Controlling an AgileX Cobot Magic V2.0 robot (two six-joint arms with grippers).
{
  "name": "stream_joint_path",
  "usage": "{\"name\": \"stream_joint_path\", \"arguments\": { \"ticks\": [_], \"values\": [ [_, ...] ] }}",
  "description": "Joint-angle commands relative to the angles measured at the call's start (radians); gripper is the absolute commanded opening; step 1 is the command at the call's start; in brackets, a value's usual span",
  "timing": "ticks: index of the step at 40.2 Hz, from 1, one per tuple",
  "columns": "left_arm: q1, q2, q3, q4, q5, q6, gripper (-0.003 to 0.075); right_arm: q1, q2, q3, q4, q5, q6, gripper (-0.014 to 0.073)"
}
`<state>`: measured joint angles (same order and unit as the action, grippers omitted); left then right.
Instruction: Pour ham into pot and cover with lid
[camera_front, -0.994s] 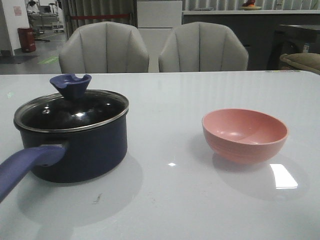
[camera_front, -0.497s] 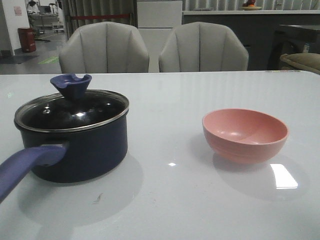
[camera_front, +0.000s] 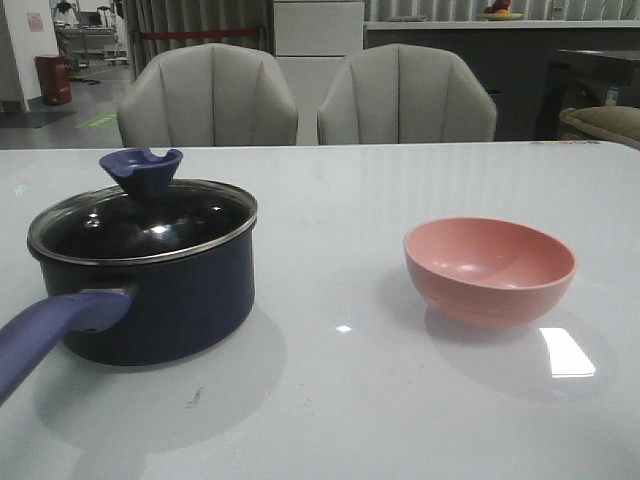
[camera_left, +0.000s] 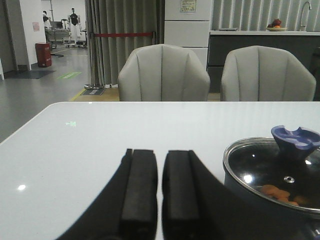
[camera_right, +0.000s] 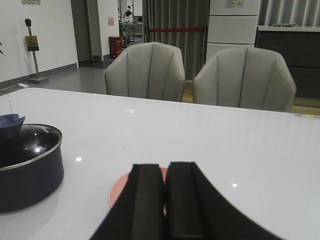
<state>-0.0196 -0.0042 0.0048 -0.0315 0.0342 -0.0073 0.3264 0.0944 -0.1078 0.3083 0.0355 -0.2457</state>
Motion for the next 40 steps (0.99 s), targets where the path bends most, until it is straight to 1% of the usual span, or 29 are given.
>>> {"name": "stream_joint_path", "arguments": {
  "ticks": [1,14,18,20,24,27,31,34,40],
  "values": [
    [-0.001,-0.019,0.022,-0.008,-0.086,-0.005,0.0132,0.001,0.011,-0.027,0.004,-0.084,0.001,0.0158],
    [-0.001,-0.019,0.022,-0.008,-0.086,-0.005,0.0132,0.001,0.011,-0.025,0.001,-0.084,-0.004,0.0158],
    [-0.001,-0.019,0.022,-0.008,-0.086,-0.005,0.0132,0.001,0.011,0.000,-0.047,-0.092,-0.005,0.0158],
    [-0.001,-0.019,0.022,-0.008,-0.086,-0.005,0.0132,-0.003,0.011,0.019,-0.106,-0.093,0.007,0.0158],
    [-0.001,-0.019,0.022,-0.008,-0.086,-0.005,0.0132,-0.033,0.010,0.064,-0.212,-0.118,0.083,0.0158],
    [-0.001,-0.019,0.022,-0.008,-0.086,-0.005,0.0132,-0.078,-0.003,0.103,-0.288,-0.151,0.188,0.0158],
    [-0.001,-0.019,0.022,-0.008,-0.086,-0.005,0.0132,-0.126,-0.064,0.122,-0.369,-0.144,0.292,0.0158],
    [-0.001,-0.019,0.022,-0.008,-0.086,-0.005,0.0132,-0.156,-0.127,0.129,-0.396,-0.134,0.341,0.0158],
    [-0.001,-0.019,0.022,-0.008,-0.084,-0.005,0.0132,-0.168,-0.124,0.130,-0.403,-0.137,0.349,0.0158]
  ]
}}
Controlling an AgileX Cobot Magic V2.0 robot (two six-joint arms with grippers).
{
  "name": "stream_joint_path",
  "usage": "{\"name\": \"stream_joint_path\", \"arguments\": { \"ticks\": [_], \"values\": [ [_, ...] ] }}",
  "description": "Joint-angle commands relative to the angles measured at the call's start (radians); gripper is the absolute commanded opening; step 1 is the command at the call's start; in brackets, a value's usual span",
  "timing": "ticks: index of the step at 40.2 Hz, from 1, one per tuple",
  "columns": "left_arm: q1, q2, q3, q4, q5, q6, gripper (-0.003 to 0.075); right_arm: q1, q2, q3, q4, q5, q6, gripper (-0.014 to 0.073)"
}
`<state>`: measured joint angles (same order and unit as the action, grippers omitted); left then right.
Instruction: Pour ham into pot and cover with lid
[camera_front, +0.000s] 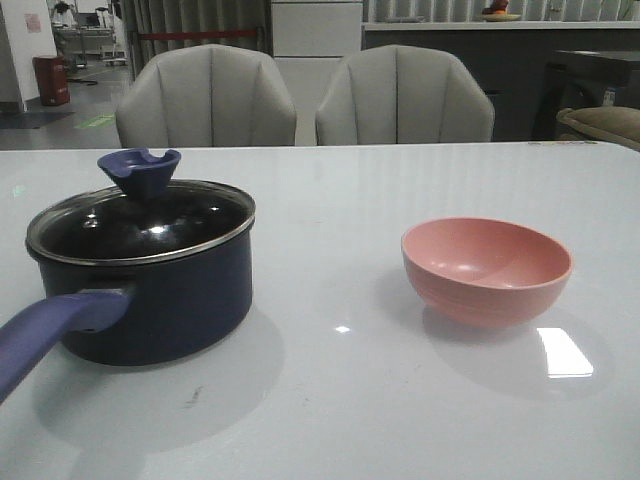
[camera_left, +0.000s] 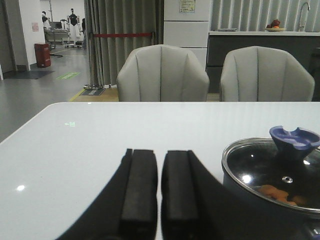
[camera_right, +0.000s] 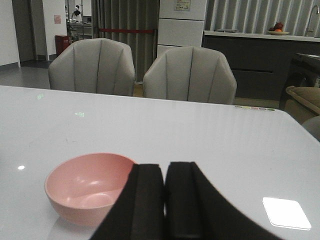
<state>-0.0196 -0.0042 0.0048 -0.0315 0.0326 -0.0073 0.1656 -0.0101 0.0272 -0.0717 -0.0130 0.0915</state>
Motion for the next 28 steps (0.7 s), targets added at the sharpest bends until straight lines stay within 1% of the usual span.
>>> {"name": "stream_joint_path", "arguments": {
  "ticks": [1,17,20,24,28],
  "values": [
    [-0.001,-0.019,0.022,-0.008,-0.082,-0.005,0.0132,-0.007,-0.020,-0.006,-0.023,-0.089,0.012,0.0158],
    [-0.001,-0.019,0.022,-0.008,-0.082,-0.005,0.0132,-0.007,-0.020,-0.006,-0.019,-0.088,0.011,0.0158],
    [-0.001,-0.019,0.022,-0.008,-0.082,-0.005,0.0132,-0.007,-0.020,-0.006,0.019,-0.088,-0.015,0.0158],
    [-0.001,-0.019,0.022,-0.008,-0.082,-0.005,0.0132,-0.007,-0.020,-0.006,0.107,-0.088,-0.091,0.0158],
    [-0.001,-0.019,0.022,-0.008,-0.082,-0.005,0.0132,-0.007,-0.020,-0.006,0.106,-0.097,-0.110,0.0158]
  ]
}}
